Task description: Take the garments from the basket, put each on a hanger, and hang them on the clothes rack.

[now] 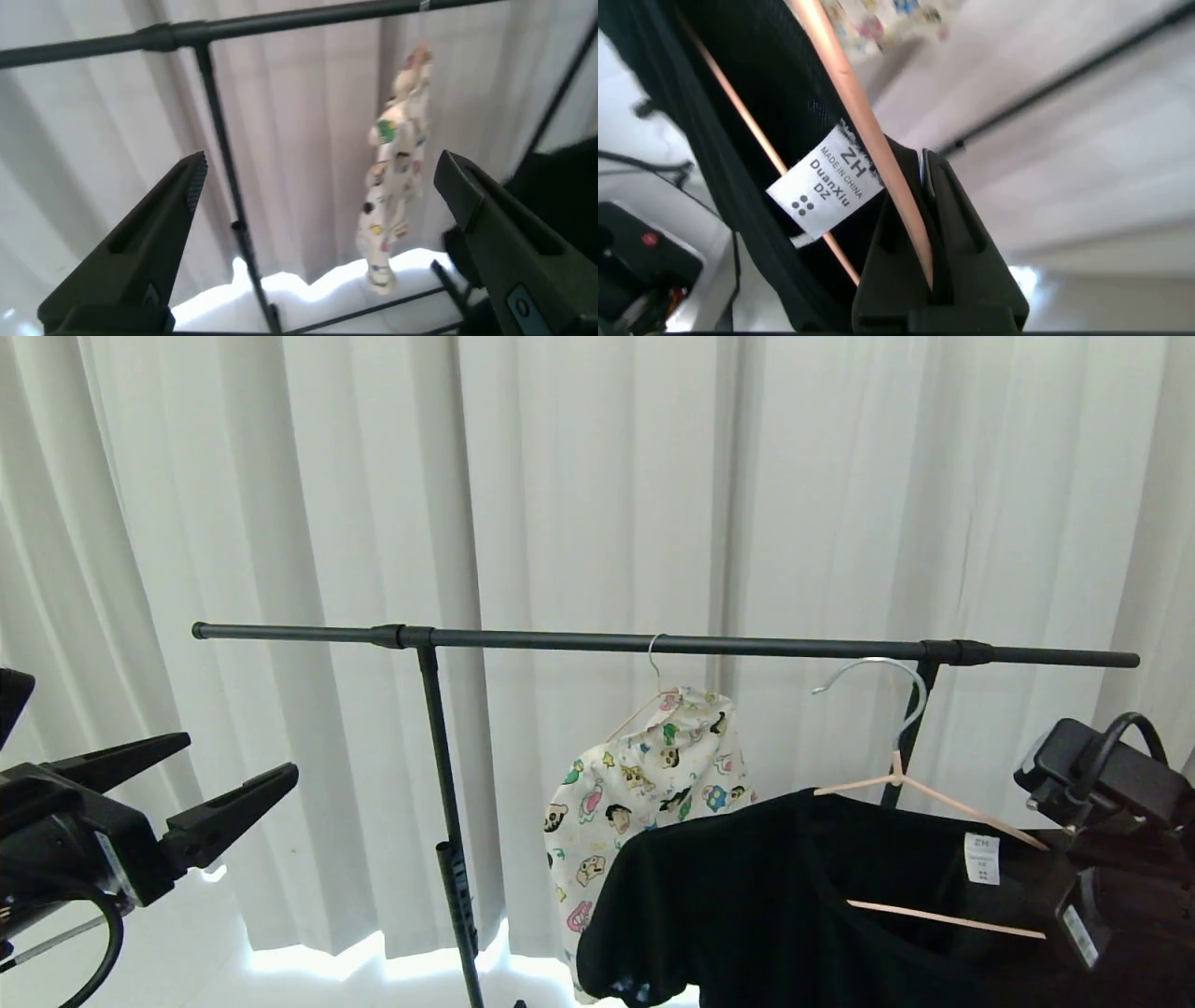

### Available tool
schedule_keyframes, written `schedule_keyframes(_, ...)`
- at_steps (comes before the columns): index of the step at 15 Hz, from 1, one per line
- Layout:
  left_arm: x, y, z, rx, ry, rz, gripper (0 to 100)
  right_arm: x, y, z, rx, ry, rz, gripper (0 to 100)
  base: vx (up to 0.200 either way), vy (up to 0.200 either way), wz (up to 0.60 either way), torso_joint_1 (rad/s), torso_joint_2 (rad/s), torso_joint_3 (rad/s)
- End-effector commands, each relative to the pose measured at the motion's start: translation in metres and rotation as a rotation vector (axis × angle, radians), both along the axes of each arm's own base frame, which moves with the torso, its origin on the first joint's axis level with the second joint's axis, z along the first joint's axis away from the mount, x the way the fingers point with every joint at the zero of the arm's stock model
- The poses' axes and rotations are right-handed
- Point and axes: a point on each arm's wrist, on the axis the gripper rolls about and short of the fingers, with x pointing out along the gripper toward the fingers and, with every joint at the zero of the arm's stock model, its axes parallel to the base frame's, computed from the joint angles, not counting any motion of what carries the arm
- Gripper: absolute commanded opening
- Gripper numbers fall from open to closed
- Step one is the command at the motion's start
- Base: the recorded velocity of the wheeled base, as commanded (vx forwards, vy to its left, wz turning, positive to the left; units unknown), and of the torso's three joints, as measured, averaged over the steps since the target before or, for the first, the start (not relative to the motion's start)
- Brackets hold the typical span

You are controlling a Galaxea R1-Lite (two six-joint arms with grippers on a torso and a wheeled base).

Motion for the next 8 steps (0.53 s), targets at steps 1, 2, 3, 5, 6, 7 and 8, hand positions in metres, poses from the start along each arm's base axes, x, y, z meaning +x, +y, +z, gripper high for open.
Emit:
schedule_keyframes(1,0.005,0.001,-0.009,0.010,0.043,0.029,100,-0.016,-0.015,0.002,-0.004,-0.014,-0.052,0,0.000,0.000,0.00,0.000,0.00,0.000)
schedule_keyframes(2,0.006,0.002,-0.013,0.031,0.060,0.052,100,-0.022,-0.020,0.000,-0.022,-0.005,-0.082,0,0.000,0.000,0.00,0.000,0.00,0.000)
schedule_keyframes(3,0.007,0.003,-0.018,0.055,0.079,0.082,100,-0.026,-0.024,-0.001,-0.028,-0.001,-0.098,0,0.000,0.000,0.00,0.000,0.00,0.000)
schedule_keyframes(5,0.007,0.002,-0.032,0.116,0.131,0.148,100,-0.040,-0.036,-0.004,-0.036,0.024,-0.149,0,0.000,0.000,0.00,0.000,0.00,0.000)
schedule_keyframes(6,0.006,-0.002,-0.034,0.119,0.136,0.128,100,-0.047,-0.042,-0.005,-0.042,0.033,-0.181,0,0.000,0.000,0.00,0.000,0.00,0.000)
schedule_keyframes(7,0.005,-0.004,-0.035,0.125,0.140,0.120,100,-0.054,-0.048,-0.005,-0.049,0.046,-0.208,0,0.000,0.000,0.00,0.000,0.00,0.000)
schedule_keyframes(8,0.005,-0.007,-0.037,0.132,0.145,0.115,100,-0.060,-0.053,-0.006,-0.056,0.062,-0.241,0,0.000,0.000,0.00,0.000,0.00,0.000)
